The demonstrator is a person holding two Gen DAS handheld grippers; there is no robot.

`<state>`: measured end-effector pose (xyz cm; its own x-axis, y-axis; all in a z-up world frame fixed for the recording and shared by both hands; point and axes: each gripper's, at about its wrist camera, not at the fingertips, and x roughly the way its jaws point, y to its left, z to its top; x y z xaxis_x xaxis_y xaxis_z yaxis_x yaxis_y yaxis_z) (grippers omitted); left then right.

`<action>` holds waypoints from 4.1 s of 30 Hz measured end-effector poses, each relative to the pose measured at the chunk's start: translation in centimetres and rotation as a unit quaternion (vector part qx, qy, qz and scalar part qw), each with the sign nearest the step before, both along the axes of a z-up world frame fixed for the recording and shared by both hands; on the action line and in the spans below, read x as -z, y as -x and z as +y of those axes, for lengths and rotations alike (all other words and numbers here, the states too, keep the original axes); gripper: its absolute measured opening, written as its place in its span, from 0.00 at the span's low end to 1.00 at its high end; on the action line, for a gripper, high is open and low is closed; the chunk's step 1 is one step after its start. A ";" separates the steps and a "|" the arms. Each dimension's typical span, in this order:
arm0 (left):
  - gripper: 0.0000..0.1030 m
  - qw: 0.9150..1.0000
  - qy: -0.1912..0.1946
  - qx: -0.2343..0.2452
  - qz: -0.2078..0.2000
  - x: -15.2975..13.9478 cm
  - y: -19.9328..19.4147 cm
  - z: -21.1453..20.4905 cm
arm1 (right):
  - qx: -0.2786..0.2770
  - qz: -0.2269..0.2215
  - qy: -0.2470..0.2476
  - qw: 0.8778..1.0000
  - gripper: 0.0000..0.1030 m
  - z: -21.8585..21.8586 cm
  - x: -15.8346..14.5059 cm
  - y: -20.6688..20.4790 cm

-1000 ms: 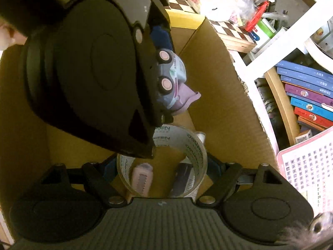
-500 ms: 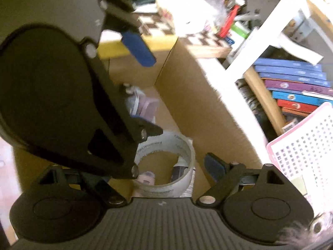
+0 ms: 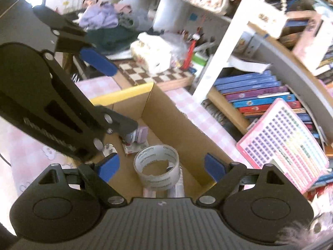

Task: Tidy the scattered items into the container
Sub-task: 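Withdraw both tools up from the yellow box, then move both tools toward the pink plush and white charger block on the mat, then grasp the pink plush with the right tool while the left tool grasps the white charger block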

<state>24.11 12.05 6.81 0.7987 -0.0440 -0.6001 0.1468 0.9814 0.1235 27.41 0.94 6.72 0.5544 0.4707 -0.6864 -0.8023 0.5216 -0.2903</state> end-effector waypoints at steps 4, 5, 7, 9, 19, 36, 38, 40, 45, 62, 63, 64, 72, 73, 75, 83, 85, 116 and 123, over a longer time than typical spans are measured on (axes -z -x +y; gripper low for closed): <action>0.81 1.000 0.009 0.001 -0.013 -1.2 3.2 -0.2 | 0.028 -0.011 -0.023 0.999 0.87 -1.7 -0.8 2.7; 0.81 1.000 0.011 0.001 -0.014 -1.3 4.0 -0.2 | 0.036 -0.012 -0.028 0.999 0.87 -2.1 -0.9 3.4; 0.81 1.000 0.013 0.000 -0.016 -1.6 5.5 -0.3 | 0.049 -0.011 -0.039 0.998 0.87 -3.2 -1.1 5.0; 0.83 1.000 0.017 -0.003 -0.019 -1.7 7.0 -0.4 | 0.064 -0.009 -0.050 0.997 0.87 -4.0 -1.2 6.4; 0.86 0.997 0.061 -0.034 -0.011 -0.4 12.6 -0.7 | 0.120 0.002 -0.089 0.989 0.89 -6.6 -1.1 12.4; 0.87 0.997 0.047 -0.043 0.053 4.7 17.4 -2.1 | 0.231 0.056 -0.083 0.968 0.95 -8.5 3.9 18.3; 0.87 0.996 0.048 -0.040 0.062 5.1 17.7 -2.2 | 0.242 0.061 -0.081 0.965 0.95 -8.6 4.3 18.7; 0.87 0.996 0.047 -0.035 0.070 5.4 17.9 -2.4 | 0.249 0.063 -0.078 0.963 0.96 -8.6 4.6 19.0; 0.94 0.995 0.046 -0.017 0.086 6.1 18.5 -3.0 | 0.265 0.062 -0.059 0.961 0.97 -8.4 5.6 20.1; 0.97 0.991 0.053 0.030 0.121 8.0 18.6 -5.1 | 0.331 0.073 -0.046 0.940 0.98 -11.0 6.2 22.3; 0.97 0.991 0.054 0.033 0.122 8.0 18.5 -5.2 | 0.333 0.073 -0.044 0.939 0.98 -11.1 6.2 22.3; 0.97 0.990 0.054 0.036 0.123 8.1 18.4 -5.4 | 0.335 0.073 -0.043 0.938 0.98 -11.2 6.2 22.3; 0.97 0.988 0.056 0.060 0.129 8.3 17.2 -7.7 | 0.355 0.073 -0.036 0.931 0.98 -13.2 6.5 21.8; 0.97 0.988 0.055 0.063 0.130 8.3 17.0 -8.0 | 0.359 0.074 -0.035 0.930 0.98 -13.5 6.6 21.7; 0.97 0.987 0.053 0.071 0.133 8.4 16.4 -8.9 | 0.366 0.075 -0.035 0.927 0.98 -14.2 6.6 21.4; 0.97 0.984 0.043 0.097 0.146 8.8 14.2 -12.5 | 0.388 0.086 -0.037 0.917 0.98 -17.4 6.9 19.4; 0.97 0.982 0.039 0.106 0.150 9.0 13.6 -13.5 | 0.392 0.089 -0.038 0.915 0.98 -18.2 7.0 18.8; 0.93 0.997 0.007 0.041 0.058 9.0 -0.6 -25.7 | 0.374 0.101 -0.151 0.910 0.84 -29.6 7.3 -0.6; 0.85 0.998 0.004 -0.035 0.052 10.6 -5.6 -25.7 | 0.288 0.104 -0.158 0.939 0.84 -27.1 7.6 -7.8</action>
